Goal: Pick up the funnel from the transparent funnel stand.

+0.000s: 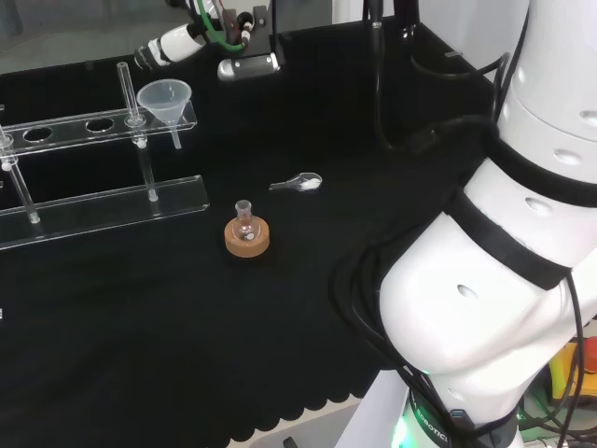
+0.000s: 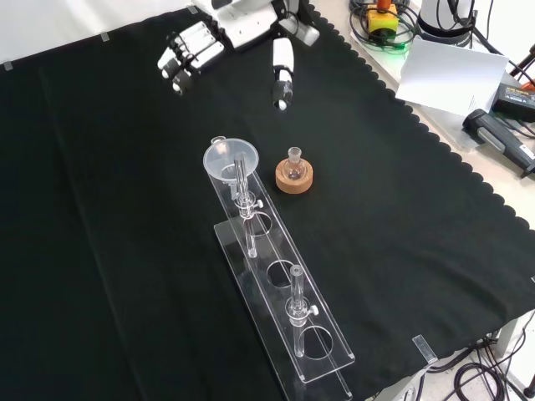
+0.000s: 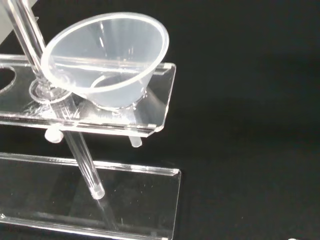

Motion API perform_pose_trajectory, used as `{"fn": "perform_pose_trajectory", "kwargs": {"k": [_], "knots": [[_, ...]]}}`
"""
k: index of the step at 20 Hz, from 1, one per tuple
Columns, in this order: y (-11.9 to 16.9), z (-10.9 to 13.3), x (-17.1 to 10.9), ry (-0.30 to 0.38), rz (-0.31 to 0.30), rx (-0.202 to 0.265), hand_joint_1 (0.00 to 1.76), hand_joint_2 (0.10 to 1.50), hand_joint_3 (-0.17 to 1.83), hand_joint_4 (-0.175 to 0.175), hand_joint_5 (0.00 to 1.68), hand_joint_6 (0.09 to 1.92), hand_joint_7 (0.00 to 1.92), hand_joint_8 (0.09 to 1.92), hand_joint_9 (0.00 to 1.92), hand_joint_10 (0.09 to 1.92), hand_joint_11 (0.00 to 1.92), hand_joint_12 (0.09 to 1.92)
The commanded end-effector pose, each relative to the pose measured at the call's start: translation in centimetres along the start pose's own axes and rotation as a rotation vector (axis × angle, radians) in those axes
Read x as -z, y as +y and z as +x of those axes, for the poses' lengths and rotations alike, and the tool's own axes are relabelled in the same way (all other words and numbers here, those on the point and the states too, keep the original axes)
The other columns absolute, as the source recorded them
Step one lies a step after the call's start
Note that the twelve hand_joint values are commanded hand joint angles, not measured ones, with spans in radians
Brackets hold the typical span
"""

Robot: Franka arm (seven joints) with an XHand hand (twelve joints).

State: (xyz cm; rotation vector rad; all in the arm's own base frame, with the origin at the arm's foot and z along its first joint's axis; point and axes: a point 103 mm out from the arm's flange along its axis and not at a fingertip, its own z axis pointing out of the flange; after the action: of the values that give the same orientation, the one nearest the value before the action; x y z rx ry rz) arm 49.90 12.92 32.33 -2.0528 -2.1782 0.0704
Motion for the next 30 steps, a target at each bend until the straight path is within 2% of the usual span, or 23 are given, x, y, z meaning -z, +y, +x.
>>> {"fn": "perform_pose_trajectory", "kwargs": {"k": [1,13,24,30], "knots": [[0.5,1.5,-1.4,0.0,0.016,-0.003,0.29,0.62,0.07,0.064,0.0,0.09,0.0,0.09,0.0,0.09,0.0,0.37],[1.8,2.4,-4.3,0.003,0.074,-0.021,0.31,0.63,0.06,0.06,0.0,0.09,0.0,0.09,0.0,0.09,0.0,0.36],[3.4,-0.1,-4.9,0.021,0.048,0.019,0.31,0.63,0.06,0.057,0.0,0.09,0.0,0.09,0.0,0.09,0.0,0.35],[3.9,-1.8,-4.4,0.016,0.065,0.047,0.31,0.63,0.05,0.055,0.0,0.09,0.0,0.09,0.0,0.09,0.0,0.35]]}}
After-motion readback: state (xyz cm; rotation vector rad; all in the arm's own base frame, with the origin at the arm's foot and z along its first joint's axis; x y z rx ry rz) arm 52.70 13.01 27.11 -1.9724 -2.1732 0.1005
